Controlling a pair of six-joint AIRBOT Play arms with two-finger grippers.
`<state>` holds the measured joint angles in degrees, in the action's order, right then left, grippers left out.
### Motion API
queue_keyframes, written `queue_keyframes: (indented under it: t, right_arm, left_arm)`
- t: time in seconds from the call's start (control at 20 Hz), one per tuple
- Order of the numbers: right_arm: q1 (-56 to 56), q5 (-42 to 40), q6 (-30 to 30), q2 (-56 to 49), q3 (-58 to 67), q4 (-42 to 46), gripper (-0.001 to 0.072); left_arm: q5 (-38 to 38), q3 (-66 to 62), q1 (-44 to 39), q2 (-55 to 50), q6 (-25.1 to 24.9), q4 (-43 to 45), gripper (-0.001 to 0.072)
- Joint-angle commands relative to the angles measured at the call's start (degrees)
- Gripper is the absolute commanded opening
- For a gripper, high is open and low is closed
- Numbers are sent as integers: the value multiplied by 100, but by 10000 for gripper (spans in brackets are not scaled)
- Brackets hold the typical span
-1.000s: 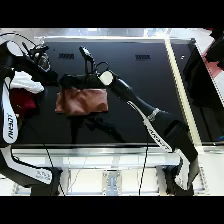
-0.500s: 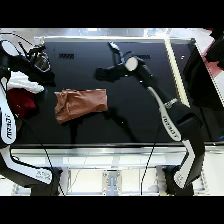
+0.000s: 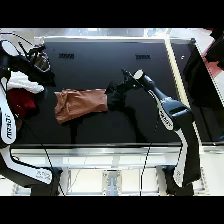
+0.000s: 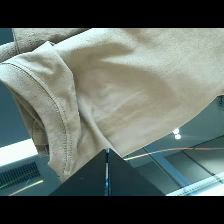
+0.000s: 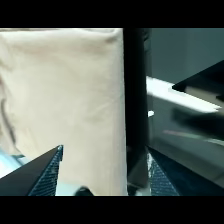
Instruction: Fold the shirts.
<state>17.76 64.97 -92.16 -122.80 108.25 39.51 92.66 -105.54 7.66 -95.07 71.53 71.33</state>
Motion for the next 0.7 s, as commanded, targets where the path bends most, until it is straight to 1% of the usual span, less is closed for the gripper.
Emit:
queue_keyframes:
  t: [0.0,0.35,0.5,0.55,0.6,0.65]
  right_arm:
    - [4,44,179,-319,-15,-789,593]
    - [566,-205,199,-461,-2,-966,578]
    - [754,-315,334,-461,-2,-1119,379]
    - [763,-310,337,-463,39,-1128,222]
    - [756,-275,328,-457,133,-1132,14]
    - [704,-114,337,-446,291,-1119,11]
  left_arm:
    - [-4,2,7,2,-2,2,11]
    - [-26,2,4,2,-2,-2,11]
    - [-24,2,4,2,-2,0,11]
    - [-24,2,4,4,-2,0,11]
    - [-22,2,4,4,-2,0,11]
    - [-22,2,4,4,-2,0,10]
